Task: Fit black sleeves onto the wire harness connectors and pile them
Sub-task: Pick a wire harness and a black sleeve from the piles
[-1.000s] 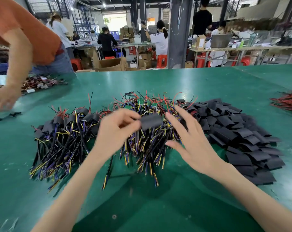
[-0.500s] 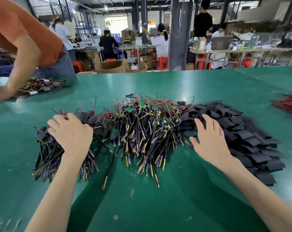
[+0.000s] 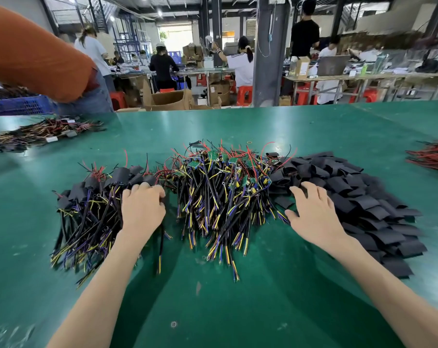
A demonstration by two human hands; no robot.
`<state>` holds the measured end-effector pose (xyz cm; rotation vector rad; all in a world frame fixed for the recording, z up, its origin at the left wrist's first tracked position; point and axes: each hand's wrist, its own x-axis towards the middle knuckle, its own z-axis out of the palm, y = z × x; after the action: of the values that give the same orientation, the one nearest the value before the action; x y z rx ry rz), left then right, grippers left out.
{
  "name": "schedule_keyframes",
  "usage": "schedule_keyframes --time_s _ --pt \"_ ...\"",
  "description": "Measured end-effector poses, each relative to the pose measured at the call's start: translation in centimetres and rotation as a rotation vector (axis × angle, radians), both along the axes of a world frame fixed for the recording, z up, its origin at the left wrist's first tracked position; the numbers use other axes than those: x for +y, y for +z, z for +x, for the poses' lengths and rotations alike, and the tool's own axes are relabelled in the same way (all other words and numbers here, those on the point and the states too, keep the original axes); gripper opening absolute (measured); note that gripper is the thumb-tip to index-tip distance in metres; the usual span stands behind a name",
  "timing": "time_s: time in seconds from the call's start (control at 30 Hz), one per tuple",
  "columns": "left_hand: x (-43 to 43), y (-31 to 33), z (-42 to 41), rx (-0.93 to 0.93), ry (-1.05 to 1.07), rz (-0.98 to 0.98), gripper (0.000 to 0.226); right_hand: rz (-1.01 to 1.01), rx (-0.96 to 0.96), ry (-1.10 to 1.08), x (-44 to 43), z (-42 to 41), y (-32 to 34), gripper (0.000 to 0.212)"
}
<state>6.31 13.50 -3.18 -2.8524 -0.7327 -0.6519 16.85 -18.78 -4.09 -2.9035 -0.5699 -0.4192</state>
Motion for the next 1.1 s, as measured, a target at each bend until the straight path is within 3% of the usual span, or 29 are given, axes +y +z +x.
schedule_keyframes --time_s 0.3,0.37,0.47,0.53,0.73,0.83,0.97,1.1 --pt "-0.1 0.6 1.4 0.093 0.148 -0.036 0.029 -0.045 0.005 0.064 -0.2 -0.2 0.0 0.040" --pt "-0.5 1.1 2.4 -0.046 0.057 -0.197 0.028 -0.056 0.003 0.079 -0.2 -0.2 0.1 0.037" --pt "-1.1 2.4 4.9 -0.182 -0.015 -0.596 0.018 -0.009 0.050 0.120 0.1 -0.2 0.3 0.034" --pt "-1.2 2.8 6.7 -0.187 0.035 -0.741 0.027 0.015 0.095 0.139 0.2 -0.3 0.5 0.034" --pt "-0.1 2.9 9.2 -0.316 0.093 -1.096 0.019 -0.075 0.137 0.162 0.1 -0.4 0.9 0.036" --pt "-0.4 2.8 9.1 -0.375 0.029 -1.081 0.024 -0.090 0.194 0.184 0.2 -0.6 1.1 0.039" --pt "-0.5 2.5 8.6 -0.467 -0.012 -0.889 0.017 -0.106 0.295 0.219 0.1 -0.7 1.1 0.043" --pt "-0.9 3.0 8.3 -0.517 -0.079 -0.957 0.002 -0.137 0.322 0.229 -0.1 -0.6 1.3 0.046"
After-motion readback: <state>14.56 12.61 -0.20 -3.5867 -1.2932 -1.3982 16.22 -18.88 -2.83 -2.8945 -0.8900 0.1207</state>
